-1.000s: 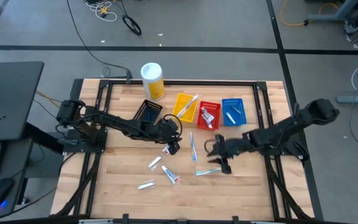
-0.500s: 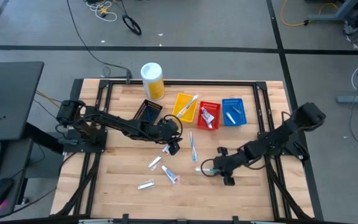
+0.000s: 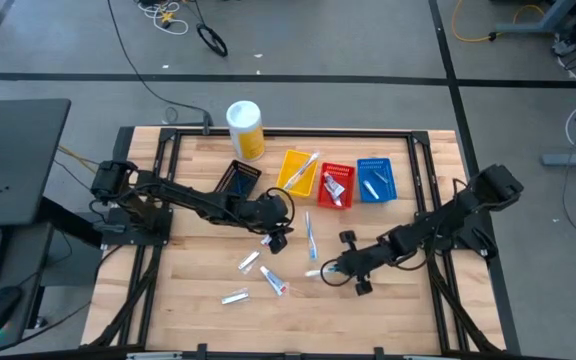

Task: Pick & Place Travel size toiletries
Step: Put the green toothbrush into the yellow bin

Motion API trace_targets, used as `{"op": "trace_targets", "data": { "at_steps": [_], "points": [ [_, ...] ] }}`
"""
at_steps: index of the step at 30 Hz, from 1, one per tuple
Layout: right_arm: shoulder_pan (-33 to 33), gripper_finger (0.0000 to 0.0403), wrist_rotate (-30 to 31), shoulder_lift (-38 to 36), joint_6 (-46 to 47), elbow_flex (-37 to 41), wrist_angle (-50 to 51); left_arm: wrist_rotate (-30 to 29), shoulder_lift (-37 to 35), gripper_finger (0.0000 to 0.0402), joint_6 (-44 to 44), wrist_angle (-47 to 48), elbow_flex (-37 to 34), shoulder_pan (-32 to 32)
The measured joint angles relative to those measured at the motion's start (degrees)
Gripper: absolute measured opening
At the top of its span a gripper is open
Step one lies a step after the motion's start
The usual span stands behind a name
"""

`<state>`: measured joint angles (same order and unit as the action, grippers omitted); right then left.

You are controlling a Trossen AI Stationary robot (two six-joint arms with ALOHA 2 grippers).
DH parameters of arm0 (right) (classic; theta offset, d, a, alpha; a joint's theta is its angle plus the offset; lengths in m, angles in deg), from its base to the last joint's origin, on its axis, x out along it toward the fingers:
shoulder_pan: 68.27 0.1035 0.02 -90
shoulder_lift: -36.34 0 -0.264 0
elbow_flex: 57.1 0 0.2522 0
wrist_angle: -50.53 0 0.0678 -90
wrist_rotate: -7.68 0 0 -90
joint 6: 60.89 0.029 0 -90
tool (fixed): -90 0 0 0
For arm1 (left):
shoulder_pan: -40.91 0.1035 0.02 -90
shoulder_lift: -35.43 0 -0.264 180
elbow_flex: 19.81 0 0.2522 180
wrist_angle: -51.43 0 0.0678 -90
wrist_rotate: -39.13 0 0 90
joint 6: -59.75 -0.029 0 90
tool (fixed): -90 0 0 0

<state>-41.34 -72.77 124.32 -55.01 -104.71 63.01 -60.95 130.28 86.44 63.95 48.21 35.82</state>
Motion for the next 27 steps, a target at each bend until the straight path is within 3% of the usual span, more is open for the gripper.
{"op": "trace_targets", "data": {
  "at_steps": [5,9,12,15,19,27],
  "points": [
    [-0.21,0.002,4.08,-0.78,-14.08,-6.38,6.93,4.0,0.0,0.0153,0.33,-1.6,0.0,0.06],
    [-1.25,0.002,11.59,-0.83,-24.93,-11.2,14.09,12.83,0.0,0.0153,4.4,-8.2,0.0,1.07],
    [-1.92,0.002,17.25,-0.83,-36.35,-12.8,14.12,18.01,0.0,0.0153,6.45,-11.71,0.0,2.05],
    [-2.91,0.002,23.23,-0.83,-45.15,-14.16,11.05,18.38,0.0,0.0153,7.3,-11.4,0.0,2.74],
    [-5.16,0.002,26.09,-0.83,-47.43,-16.12,8.7,19.29,0.0,0.0153,6.16,-9.5,0.0,3.85],
    [-7.41,0.002,25.95,-0.83,-50.57,-16.3,7.57,20.45,0.0,0.0153,8.61,-11.6,0.0,4.47]
  ]
}}
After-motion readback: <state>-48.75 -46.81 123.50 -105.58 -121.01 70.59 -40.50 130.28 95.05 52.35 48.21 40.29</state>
